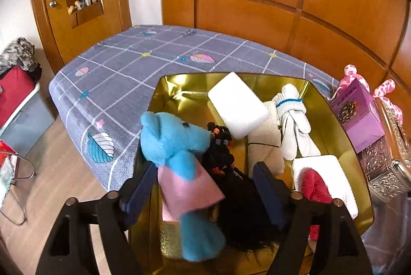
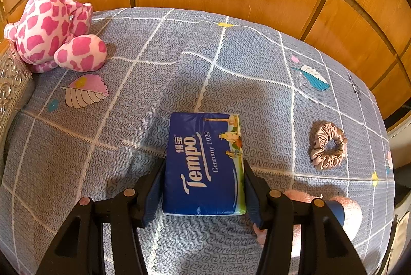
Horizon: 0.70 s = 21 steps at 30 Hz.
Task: Organize soft objects
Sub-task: 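Release the teal bear into the gold tray while the right tool carries the Tempo pack, then lower the Tempo pack into the gold tray and open the right tool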
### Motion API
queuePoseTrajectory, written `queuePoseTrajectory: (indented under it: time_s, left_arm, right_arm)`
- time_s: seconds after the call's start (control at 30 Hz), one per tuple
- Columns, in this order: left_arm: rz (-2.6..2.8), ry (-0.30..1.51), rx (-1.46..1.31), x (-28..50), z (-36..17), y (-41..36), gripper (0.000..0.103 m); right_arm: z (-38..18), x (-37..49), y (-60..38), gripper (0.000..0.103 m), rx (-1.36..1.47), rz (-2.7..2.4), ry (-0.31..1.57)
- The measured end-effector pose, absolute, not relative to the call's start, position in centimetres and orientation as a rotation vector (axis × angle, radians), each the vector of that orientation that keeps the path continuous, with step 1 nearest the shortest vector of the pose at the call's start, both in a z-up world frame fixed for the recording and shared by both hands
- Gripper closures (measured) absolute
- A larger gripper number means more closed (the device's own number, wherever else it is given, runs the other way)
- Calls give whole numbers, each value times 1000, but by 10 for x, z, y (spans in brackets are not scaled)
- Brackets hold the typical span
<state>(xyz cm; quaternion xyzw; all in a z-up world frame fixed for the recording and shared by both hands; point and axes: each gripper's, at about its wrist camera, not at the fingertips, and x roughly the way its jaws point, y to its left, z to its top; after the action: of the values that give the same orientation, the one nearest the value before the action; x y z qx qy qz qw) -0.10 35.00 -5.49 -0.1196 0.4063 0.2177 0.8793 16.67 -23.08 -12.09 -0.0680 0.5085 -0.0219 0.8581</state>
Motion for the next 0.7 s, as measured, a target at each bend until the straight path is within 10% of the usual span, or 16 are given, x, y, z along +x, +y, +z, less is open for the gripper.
queuePoseTrajectory:
  time_s: [0.7]
  left_arm:
    - [264, 817, -223, -1, -36, 269, 15]
  right_arm:
    - [-100, 180, -215, 50, -29, -81, 1096]
